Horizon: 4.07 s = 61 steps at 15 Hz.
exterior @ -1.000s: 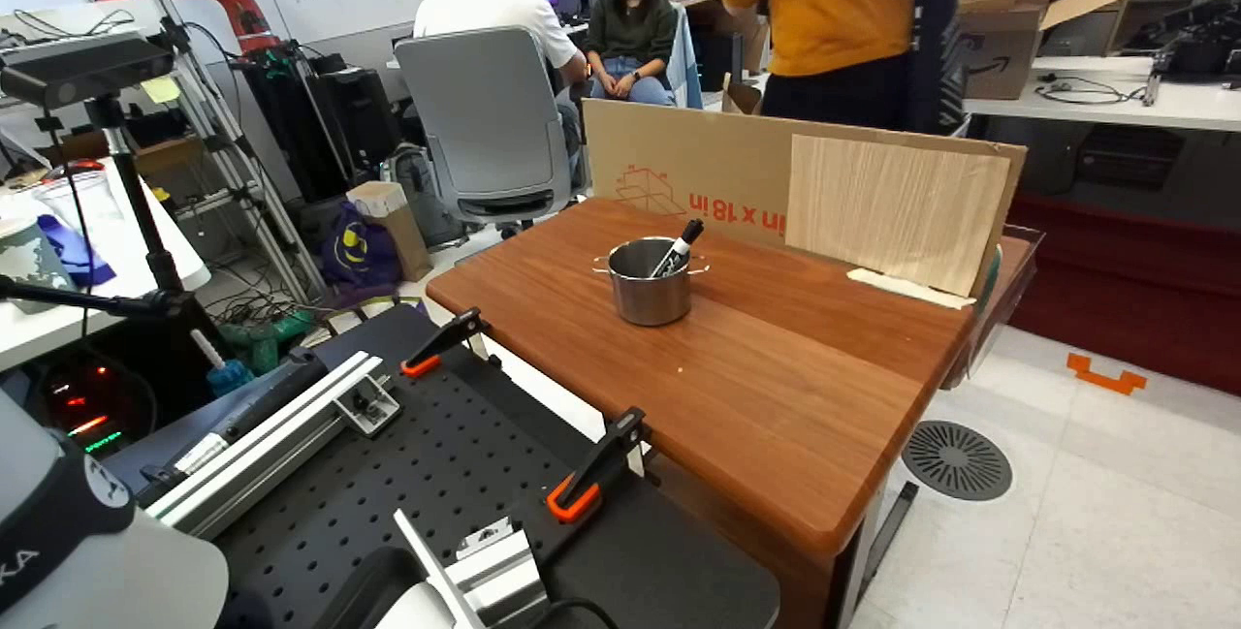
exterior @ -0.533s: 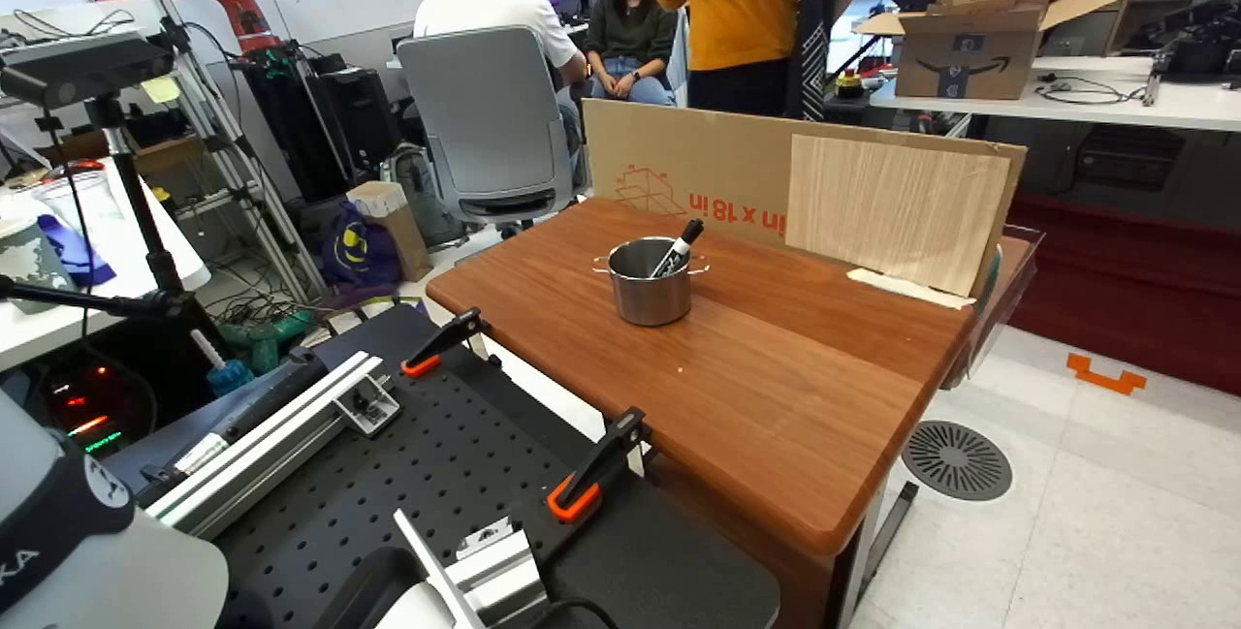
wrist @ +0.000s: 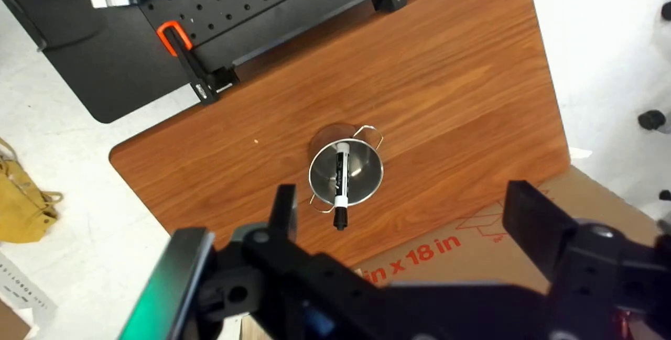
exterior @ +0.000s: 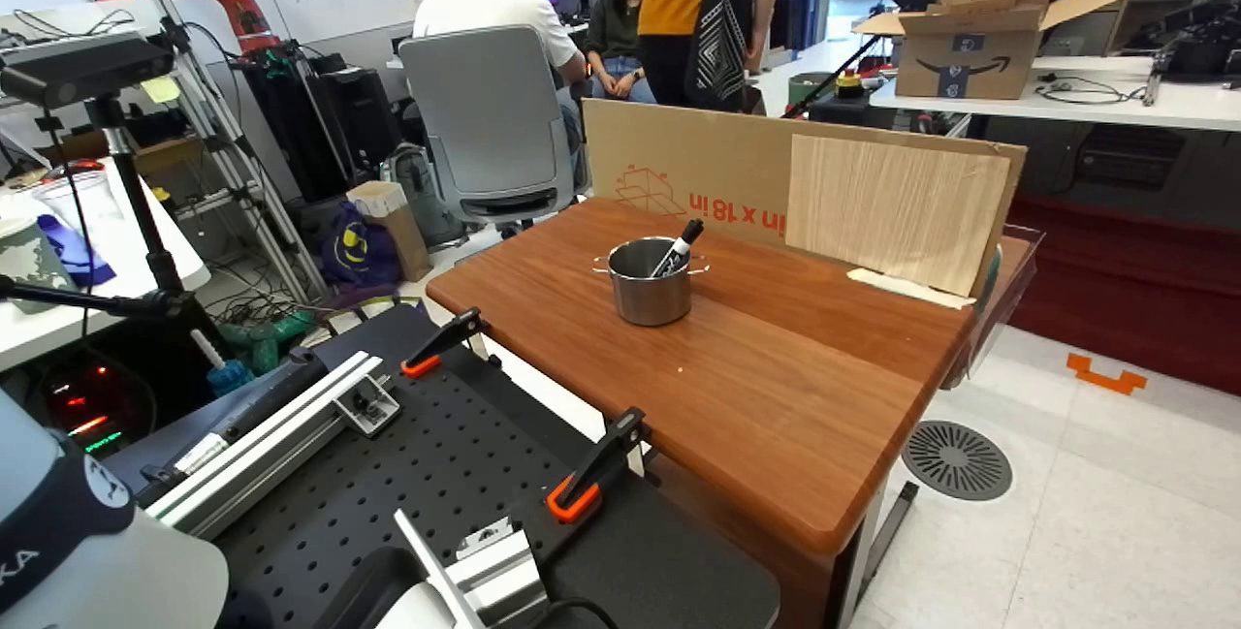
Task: Remove the marker from the pot and put it on the table
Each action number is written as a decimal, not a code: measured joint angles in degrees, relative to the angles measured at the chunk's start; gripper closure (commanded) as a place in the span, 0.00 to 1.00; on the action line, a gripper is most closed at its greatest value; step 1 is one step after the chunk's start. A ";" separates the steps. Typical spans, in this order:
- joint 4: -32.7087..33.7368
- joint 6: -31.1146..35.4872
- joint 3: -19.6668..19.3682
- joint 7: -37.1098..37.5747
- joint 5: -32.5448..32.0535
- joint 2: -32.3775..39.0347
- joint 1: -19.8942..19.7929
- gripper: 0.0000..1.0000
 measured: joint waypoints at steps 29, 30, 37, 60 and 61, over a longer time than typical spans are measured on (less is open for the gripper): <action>12.12 43.01 -10.88 21.17 -14.15 53.66 4.36 0.25; 12.27 43.02 -11.22 21.42 -14.15 54.06 5.18 0.26; 13.00 43.06 -12.82 21.93 -14.15 54.80 7.75 0.82; 9.60 35.41 -5.69 22.44 -12.05 36.79 7.84 0.95; 8.63 35.38 -4.95 22.63 -12.12 37.29 7.84 0.95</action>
